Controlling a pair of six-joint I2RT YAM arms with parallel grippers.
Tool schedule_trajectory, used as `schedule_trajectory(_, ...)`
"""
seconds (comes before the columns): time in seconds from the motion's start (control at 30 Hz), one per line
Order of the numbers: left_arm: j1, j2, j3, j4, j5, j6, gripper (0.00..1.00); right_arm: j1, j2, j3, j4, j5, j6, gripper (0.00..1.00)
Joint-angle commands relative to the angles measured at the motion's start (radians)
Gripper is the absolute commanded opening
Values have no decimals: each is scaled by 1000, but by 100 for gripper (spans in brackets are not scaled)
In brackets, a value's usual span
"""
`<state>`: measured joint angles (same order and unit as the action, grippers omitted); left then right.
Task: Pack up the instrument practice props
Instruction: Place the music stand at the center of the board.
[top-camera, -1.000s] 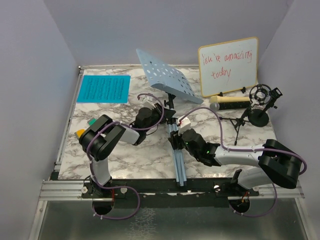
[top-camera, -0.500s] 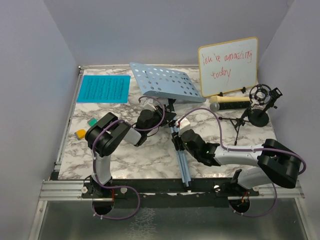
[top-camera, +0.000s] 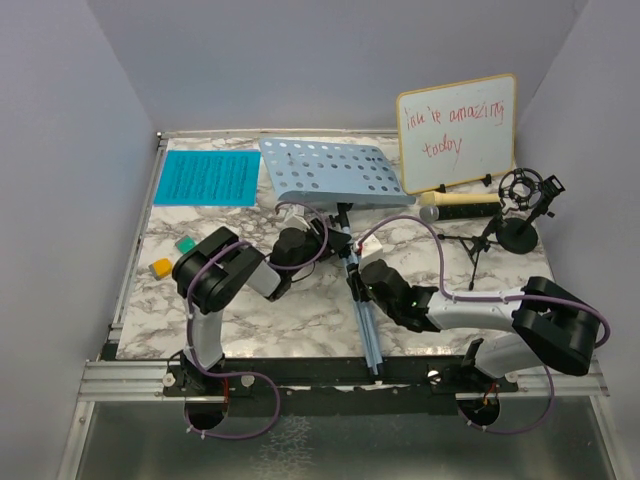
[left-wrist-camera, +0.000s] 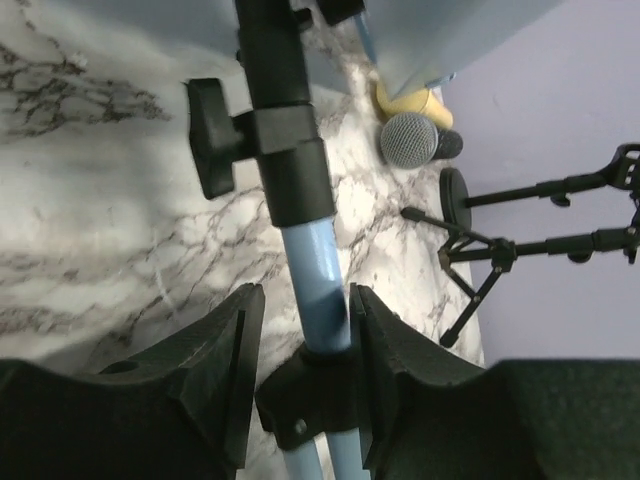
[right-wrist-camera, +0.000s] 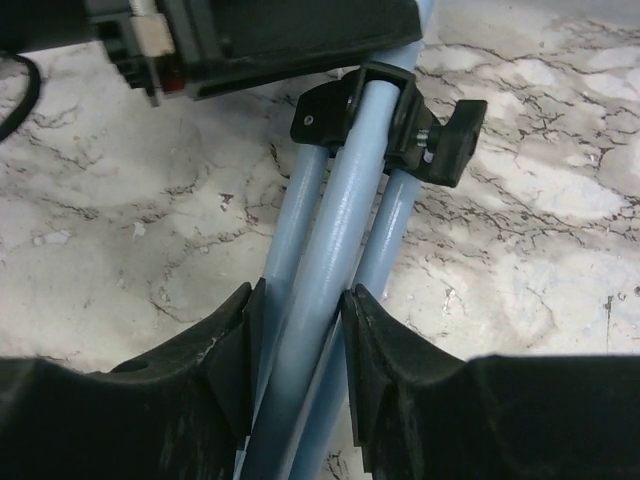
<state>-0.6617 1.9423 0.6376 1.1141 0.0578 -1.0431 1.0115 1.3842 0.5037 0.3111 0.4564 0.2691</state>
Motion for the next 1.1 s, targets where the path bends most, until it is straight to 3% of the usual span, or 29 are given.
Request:
schedule_trajectory(0.0,0,-87,-59,36,-15,40,45,-7,27,20,-30,85,29,1)
schedule_trajectory(0.4,122,-358,-304,-53,12,60,49,-8,55,33,-45,85,74,1)
schedule_trajectory(0.57,208,-571,-327,-295,21,115,56,-8,61,45,-75,78,107,2)
schedule_trajectory(0.7,262,-792,-269,-604,-34,209,65,-8,26,36,-109,112,141,16)
schedule_trajectory(0.83,290,-988,-168,-936,-169,338,81,-12,-36,11,-136,148,179,31)
schedule_trajectory(1.07,298,-1253,1,-1290,-299,471,91,-14,-135,12,-227,159,206,58)
